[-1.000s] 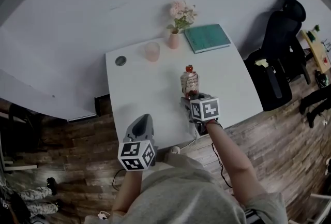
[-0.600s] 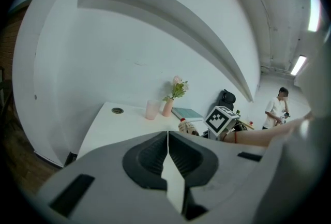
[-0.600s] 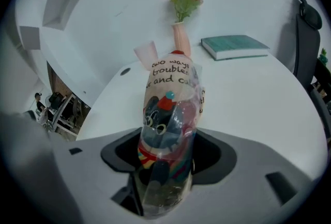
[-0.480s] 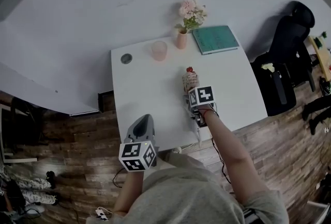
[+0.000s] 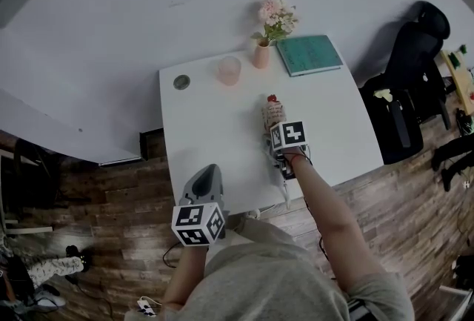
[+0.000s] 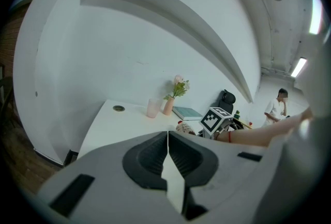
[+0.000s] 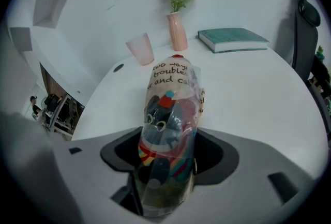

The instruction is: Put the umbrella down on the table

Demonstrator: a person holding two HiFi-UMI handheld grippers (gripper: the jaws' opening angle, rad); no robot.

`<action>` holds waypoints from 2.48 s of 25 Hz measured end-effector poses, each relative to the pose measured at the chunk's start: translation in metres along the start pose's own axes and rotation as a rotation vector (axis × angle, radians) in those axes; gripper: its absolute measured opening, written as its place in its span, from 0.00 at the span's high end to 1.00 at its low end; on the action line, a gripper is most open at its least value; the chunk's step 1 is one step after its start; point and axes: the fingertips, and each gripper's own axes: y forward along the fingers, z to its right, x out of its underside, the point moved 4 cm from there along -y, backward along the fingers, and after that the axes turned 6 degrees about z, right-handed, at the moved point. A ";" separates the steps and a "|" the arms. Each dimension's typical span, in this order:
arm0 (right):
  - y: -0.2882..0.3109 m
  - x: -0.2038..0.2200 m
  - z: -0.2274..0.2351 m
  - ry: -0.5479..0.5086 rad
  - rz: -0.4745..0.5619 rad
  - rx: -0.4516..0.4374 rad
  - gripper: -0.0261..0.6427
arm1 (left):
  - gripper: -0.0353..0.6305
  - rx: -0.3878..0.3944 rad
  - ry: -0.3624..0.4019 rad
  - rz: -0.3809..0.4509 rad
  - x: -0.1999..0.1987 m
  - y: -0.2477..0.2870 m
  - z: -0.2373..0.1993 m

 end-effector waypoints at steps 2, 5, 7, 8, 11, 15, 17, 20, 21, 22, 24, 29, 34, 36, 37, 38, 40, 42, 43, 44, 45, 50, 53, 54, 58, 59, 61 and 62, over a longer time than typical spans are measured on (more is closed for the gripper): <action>-0.001 0.000 0.000 0.012 0.019 0.009 0.54 | 0.93 0.003 0.003 0.002 -0.001 -0.004 -0.001; -0.007 0.003 0.000 0.028 0.055 0.031 0.52 | 0.93 0.008 0.008 0.004 -0.002 -0.013 -0.002; -0.014 0.004 -0.001 0.024 0.085 0.038 0.50 | 0.93 0.013 0.010 0.008 -0.003 -0.018 -0.002; -0.018 0.005 -0.002 0.019 0.099 0.042 0.50 | 0.93 0.017 0.013 0.009 -0.004 -0.020 -0.002; -0.034 0.010 -0.007 0.003 0.138 0.057 0.49 | 0.93 0.031 0.019 0.012 -0.005 -0.030 -0.004; -0.061 0.019 -0.022 0.000 0.197 0.055 0.50 | 0.93 0.051 0.024 0.015 -0.005 -0.048 -0.005; -0.077 0.024 -0.034 -0.003 0.231 0.047 0.50 | 0.93 0.063 0.028 0.017 -0.005 -0.059 -0.005; -0.101 0.036 -0.056 -0.010 0.291 0.036 0.51 | 0.93 0.082 0.037 0.020 -0.005 -0.077 -0.007; -0.109 0.040 -0.063 -0.011 0.310 0.032 0.52 | 0.93 0.089 0.041 0.022 -0.004 -0.084 -0.007; -0.117 0.045 -0.071 -0.014 0.328 0.030 0.53 | 0.93 0.095 0.046 0.025 -0.004 -0.090 -0.007; -0.134 0.055 -0.085 -0.026 0.366 0.031 0.56 | 0.93 0.107 0.056 0.031 -0.004 -0.104 -0.007; -0.178 0.086 -0.130 -0.047 0.467 0.018 0.63 | 0.93 0.127 0.073 0.048 0.001 -0.147 -0.012; -0.219 0.119 -0.171 -0.085 0.549 0.002 0.71 | 0.93 0.130 0.083 0.063 0.008 -0.192 -0.012; -0.235 0.131 -0.186 -0.095 0.579 -0.005 0.74 | 0.93 0.129 0.084 0.066 0.012 -0.209 -0.013; -0.242 0.137 -0.194 -0.100 0.595 -0.006 0.75 | 0.93 0.129 0.085 0.068 0.014 -0.217 -0.013; -0.250 0.144 -0.200 -0.106 0.610 -0.005 0.77 | 0.93 0.128 0.085 0.072 0.016 -0.226 -0.013; -0.264 0.159 -0.213 -0.125 0.637 0.002 0.81 | 0.93 0.127 0.085 0.079 0.020 -0.242 -0.012; -0.276 0.175 -0.226 -0.144 0.663 0.004 0.84 | 0.93 0.128 0.084 0.086 0.024 -0.258 -0.012; -0.281 0.182 -0.231 -0.152 0.675 0.005 0.85 | 0.93 0.129 0.083 0.090 0.026 -0.265 -0.011; -0.286 0.190 -0.237 -0.157 0.686 0.007 0.86 | 0.93 0.131 0.084 0.094 0.027 -0.272 -0.011; -0.291 0.197 -0.242 -0.159 0.696 0.009 0.88 | 0.93 0.134 0.084 0.099 0.027 -0.278 -0.011; -0.316 0.228 -0.260 -0.139 0.741 0.015 0.93 | 0.93 0.146 0.081 0.115 0.030 -0.306 -0.007; -0.329 0.240 -0.269 -0.124 0.769 0.014 0.95 | 0.93 0.161 0.082 0.120 0.032 -0.318 -0.003; -0.333 0.244 -0.271 -0.120 0.779 0.012 0.95 | 0.93 0.166 0.082 0.121 0.032 -0.322 -0.002; -0.347 0.259 -0.280 -0.108 0.808 -0.003 0.95 | 0.93 0.179 0.087 0.125 0.036 -0.335 0.002; -0.350 0.263 -0.282 -0.111 0.813 -0.003 0.95 | 0.93 0.181 0.088 0.125 0.037 -0.338 0.003; -0.355 0.270 -0.287 -0.128 0.821 0.003 0.96 | 0.93 0.184 0.090 0.128 0.038 -0.343 0.004; -0.357 0.273 -0.289 -0.140 0.825 0.005 0.96 | 0.93 0.186 0.090 0.130 0.038 -0.345 0.005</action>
